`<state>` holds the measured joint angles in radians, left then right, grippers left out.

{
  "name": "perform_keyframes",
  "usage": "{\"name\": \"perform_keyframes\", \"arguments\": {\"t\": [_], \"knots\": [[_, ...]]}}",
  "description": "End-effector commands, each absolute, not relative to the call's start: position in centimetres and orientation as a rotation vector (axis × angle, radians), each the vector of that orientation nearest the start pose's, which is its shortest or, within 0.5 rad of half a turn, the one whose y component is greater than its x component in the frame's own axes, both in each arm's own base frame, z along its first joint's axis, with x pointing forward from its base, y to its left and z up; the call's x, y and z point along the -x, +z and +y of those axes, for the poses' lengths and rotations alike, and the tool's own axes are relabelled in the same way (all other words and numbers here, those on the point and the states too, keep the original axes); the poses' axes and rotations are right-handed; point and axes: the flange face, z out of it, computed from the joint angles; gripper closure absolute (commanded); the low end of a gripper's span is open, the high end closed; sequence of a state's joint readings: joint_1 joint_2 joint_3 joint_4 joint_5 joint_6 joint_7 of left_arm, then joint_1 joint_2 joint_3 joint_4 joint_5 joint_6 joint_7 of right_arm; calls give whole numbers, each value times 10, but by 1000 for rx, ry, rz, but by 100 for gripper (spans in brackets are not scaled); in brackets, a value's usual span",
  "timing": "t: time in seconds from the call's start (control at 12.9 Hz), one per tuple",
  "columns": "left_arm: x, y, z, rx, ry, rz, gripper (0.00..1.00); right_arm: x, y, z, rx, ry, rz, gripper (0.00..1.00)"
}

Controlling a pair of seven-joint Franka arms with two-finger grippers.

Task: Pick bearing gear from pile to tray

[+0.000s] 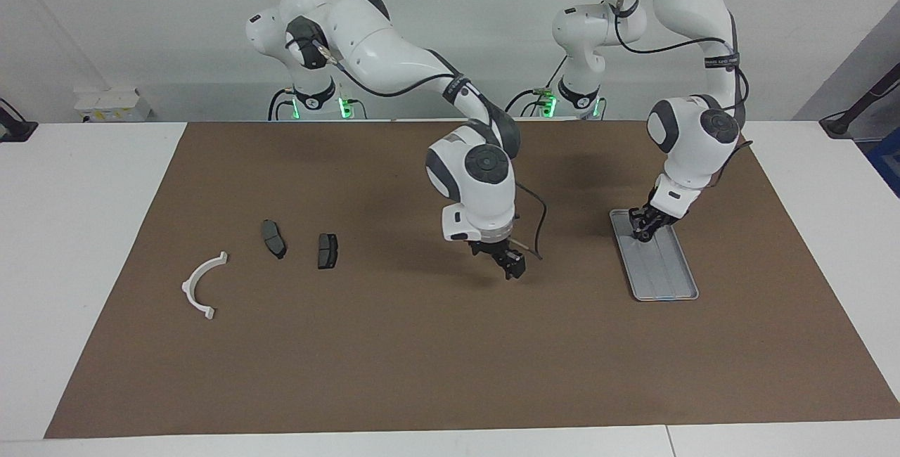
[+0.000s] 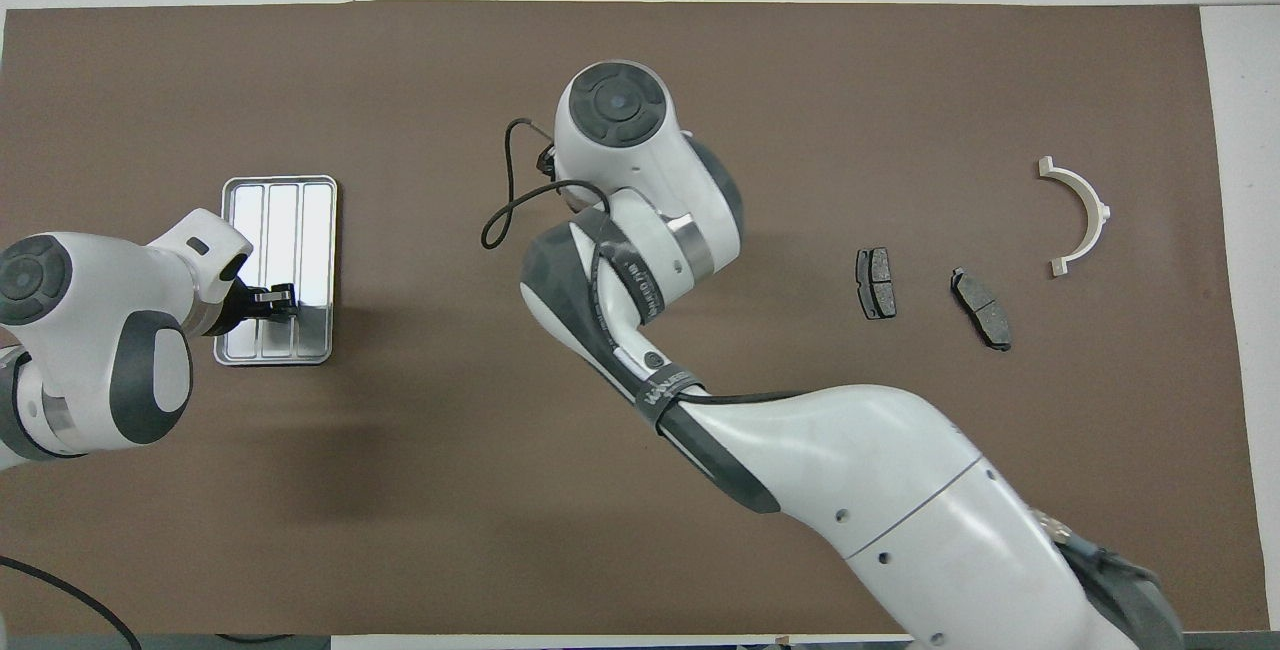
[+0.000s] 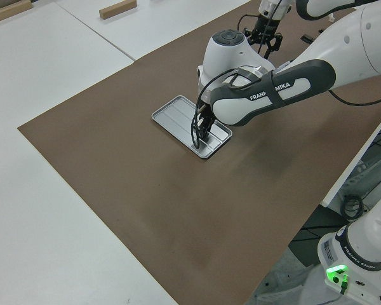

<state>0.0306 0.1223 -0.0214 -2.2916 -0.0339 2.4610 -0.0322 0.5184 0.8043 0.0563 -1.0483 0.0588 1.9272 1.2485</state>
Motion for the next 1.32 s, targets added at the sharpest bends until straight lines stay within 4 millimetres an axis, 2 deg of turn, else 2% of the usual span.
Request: {"name": "perform_keyframes", "arguments": {"t": [0.0, 0.15, 0.23, 0.31, 0.39, 0.46, 0.54, 0.62, 0.7, 0.77, 0.85, 0.93, 1.08, 1.24], "knots": [[-523, 306, 5, 3175, -110, -100, 3, -667, 465, 324, 2901, 27, 778, 0], [-531, 313, 4, 3176, -122, -101, 0, -671, 521, 253, 2971, -20, 464, 0], [-545, 328, -3, 3182, -148, -99, 0, -669, 538, 213, 3014, -30, 311, 0], [-561, 341, -21, 3223, -131, -134, 0, -665, 555, 181, 3032, -49, 224, 0], [-577, 360, -55, 3285, -143, -244, 0, -659, 569, 150, 3041, -70, 186, 0], [-583, 366, -97, 3298, -150, -346, 0, -651, 582, 126, 3043, -87, 155, 0], [-580, 370, -132, 3297, -150, -449, 0, -642, 591, 105, 3048, -94, 115, 0], [-578, 373, -165, 3304, -162, -481, 5, -633, 597, 81, 3053, -98, 64, 0], [-582, 373, -193, 3314, -161, -463, 8, -625, 600, 64, 3066, -104, -3, 0], [-579, 365, -232, 3308, -134, -412, 14, -615, 603, 48, 3074, -107, -55, 0], [-578, 351, -270, 3260, -116, -362, 15, -605, 603, 36, 3076, -102, -71, 0], [-582, 343, -290, 3182, -114, -337, 17, -594, 606, 27, 3078, -100, -53, 0], [-570, 329, -319, 3132, -107, -322, 24, -577, 610, 18, 3085, -94, -44, 0], [-565, 317, -316, 3117, -84, -311, 27, -571, 618, 14, 3112, -114, -45, 0]]}}
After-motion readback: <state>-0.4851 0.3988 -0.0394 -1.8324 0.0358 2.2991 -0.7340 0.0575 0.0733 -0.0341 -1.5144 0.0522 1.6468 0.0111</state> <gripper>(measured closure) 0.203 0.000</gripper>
